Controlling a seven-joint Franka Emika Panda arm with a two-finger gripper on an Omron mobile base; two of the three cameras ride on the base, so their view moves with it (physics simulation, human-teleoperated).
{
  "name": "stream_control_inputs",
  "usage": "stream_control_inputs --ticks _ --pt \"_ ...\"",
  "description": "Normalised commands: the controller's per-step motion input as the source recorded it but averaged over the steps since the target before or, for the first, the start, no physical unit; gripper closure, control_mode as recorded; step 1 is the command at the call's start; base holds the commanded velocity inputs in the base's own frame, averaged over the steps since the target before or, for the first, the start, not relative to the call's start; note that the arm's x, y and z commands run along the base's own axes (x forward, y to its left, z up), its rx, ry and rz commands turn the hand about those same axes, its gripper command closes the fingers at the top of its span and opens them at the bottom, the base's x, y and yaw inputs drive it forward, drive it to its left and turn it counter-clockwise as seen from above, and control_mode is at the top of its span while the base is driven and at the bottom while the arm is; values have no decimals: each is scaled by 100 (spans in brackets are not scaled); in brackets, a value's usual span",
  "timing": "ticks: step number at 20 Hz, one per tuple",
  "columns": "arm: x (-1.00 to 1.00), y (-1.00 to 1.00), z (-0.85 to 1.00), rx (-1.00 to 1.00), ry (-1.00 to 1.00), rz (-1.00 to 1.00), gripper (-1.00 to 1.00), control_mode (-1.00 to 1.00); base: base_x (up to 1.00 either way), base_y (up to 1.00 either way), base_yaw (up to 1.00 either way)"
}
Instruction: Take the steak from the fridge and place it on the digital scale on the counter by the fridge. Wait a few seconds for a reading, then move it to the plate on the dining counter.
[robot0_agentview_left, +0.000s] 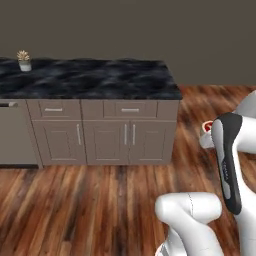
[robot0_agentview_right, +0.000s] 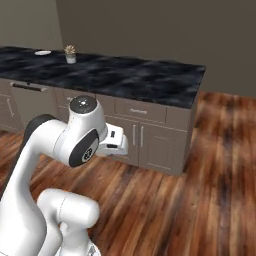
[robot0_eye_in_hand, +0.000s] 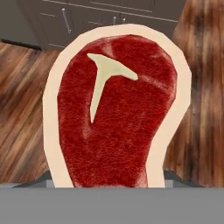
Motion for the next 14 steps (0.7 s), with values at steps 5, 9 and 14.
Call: stream_control_inputs --ticks 5,9,14 --pt "0 0 0 0 0 0 100 100 100 -97 4" --pt "0 0 0 0 0 0 100 100 100 -100 2" --pt "0 0 0 0 0 0 100 100 100 -100 10"
